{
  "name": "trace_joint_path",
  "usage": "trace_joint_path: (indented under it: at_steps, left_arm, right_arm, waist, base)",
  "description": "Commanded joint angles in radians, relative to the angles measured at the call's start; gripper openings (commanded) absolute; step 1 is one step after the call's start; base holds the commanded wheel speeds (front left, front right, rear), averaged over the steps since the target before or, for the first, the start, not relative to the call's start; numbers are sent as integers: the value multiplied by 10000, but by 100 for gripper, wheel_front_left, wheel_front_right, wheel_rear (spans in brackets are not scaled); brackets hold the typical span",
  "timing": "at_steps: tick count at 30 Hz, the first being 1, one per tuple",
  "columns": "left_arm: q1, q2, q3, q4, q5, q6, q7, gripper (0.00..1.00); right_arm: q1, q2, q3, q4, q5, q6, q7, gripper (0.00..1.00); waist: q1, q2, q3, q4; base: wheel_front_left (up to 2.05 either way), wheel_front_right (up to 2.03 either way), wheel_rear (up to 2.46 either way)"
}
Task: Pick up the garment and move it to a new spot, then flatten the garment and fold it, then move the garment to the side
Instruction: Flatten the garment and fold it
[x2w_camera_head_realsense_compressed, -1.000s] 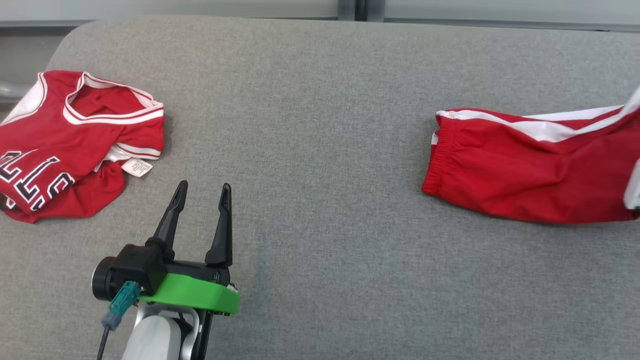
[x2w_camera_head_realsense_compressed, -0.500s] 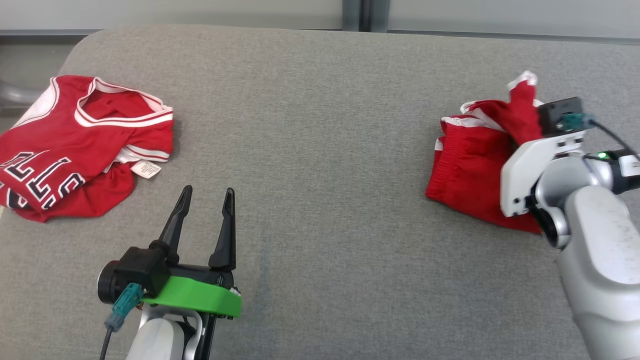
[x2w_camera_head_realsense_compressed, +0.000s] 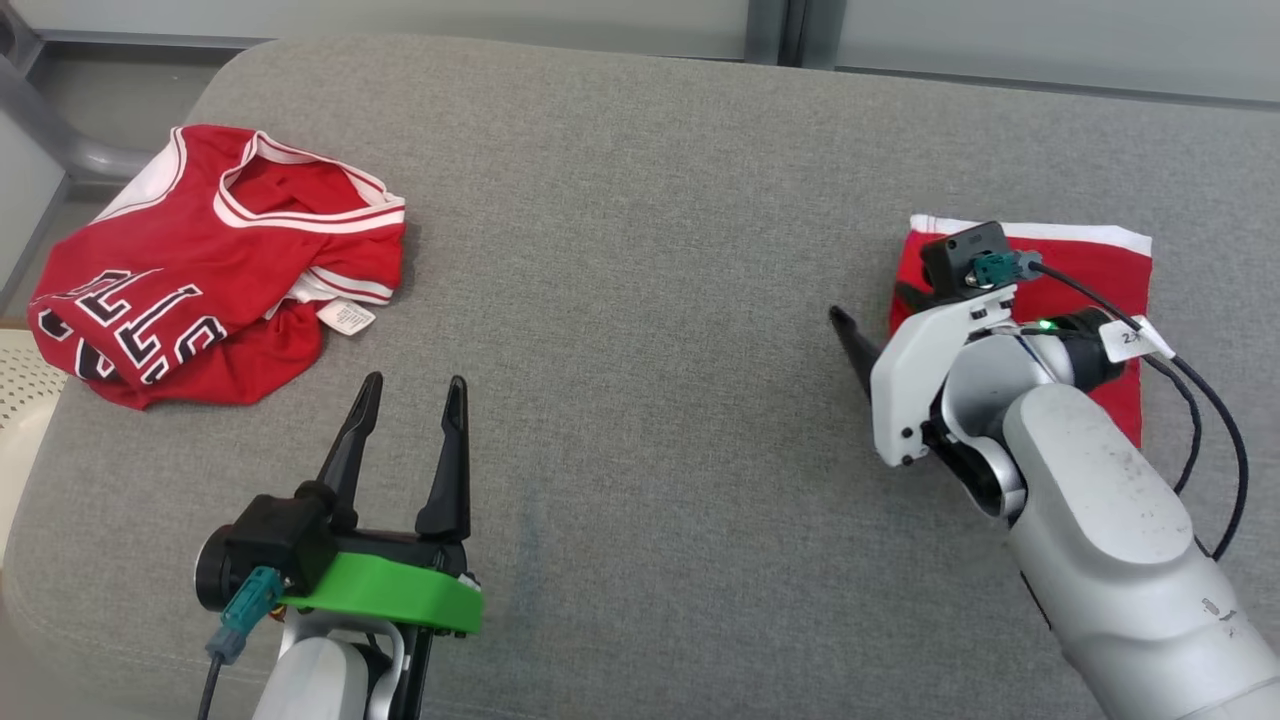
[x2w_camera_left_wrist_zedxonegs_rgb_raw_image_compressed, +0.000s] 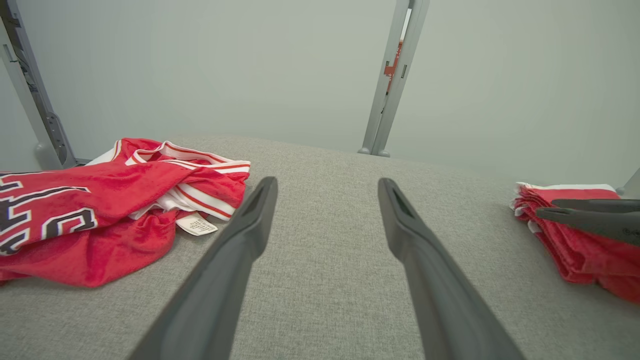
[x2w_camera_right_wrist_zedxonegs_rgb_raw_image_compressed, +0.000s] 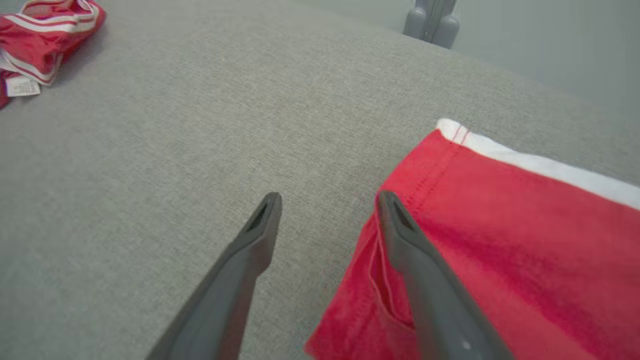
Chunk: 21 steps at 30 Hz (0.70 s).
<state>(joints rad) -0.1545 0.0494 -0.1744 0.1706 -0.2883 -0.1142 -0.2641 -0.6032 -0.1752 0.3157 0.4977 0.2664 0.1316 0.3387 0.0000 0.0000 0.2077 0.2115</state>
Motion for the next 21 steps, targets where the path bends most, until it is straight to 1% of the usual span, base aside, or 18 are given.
trace_joint_path:
  at_steps: [1,4,5,8,10,14,19,21]
  left_arm:
    - [152,22,50,17,26,54,-1,100]
    - [206,21,91,0,56,61,-1,100]
    - [210,21,102,-8,67,64,-3,100]
    - [245,22,103,-18,106,70,-3,100]
    - [268,22,105,-23,115,69,-1,100]
    - [333,22,91,12,108,69,-1,100]
    - [414,22,165,96,104,89,-1,100]
    - [470,24,245,145,114,114,-1,100]
  right_arm:
    - [-9,-99,274,-253,432,-18,-6,100]
    - [11,-423,818,-992,1473,-18,-180,100]
    - [2,-525,879,-1199,1641,-18,-269,100]
    - [75,-955,782,-1778,1848,-18,-655,100]
    - [233,-1171,516,-2035,1730,-18,-949,100]
    - [774,-1465,-490,-2390,1155,-18,-1808,100]
    - [2060,-1239,-2265,-2559,366,-18,-3545,100]
    - [2573,-1057,-2767,-2518,101,-16,-4291,100]
  waist:
    - [0,0,-60,-47]
    - [0,0,-160,-183]
    - [0,0,-195,-235]
    - [0,0,-301,-388]
    - [0,0,-367,-473]
    - [0,0,-541,-609]
    - [0,0,-782,-809]
    - [0,0,-892,-932]
  base:
    - [0,0,0]
    - [0,0,0]
    - [0,0,0]
    - [0,0,0]
    - [0,0,0]
    - [0,0,0]
    - [0,0,0]
    - [0,0,0]
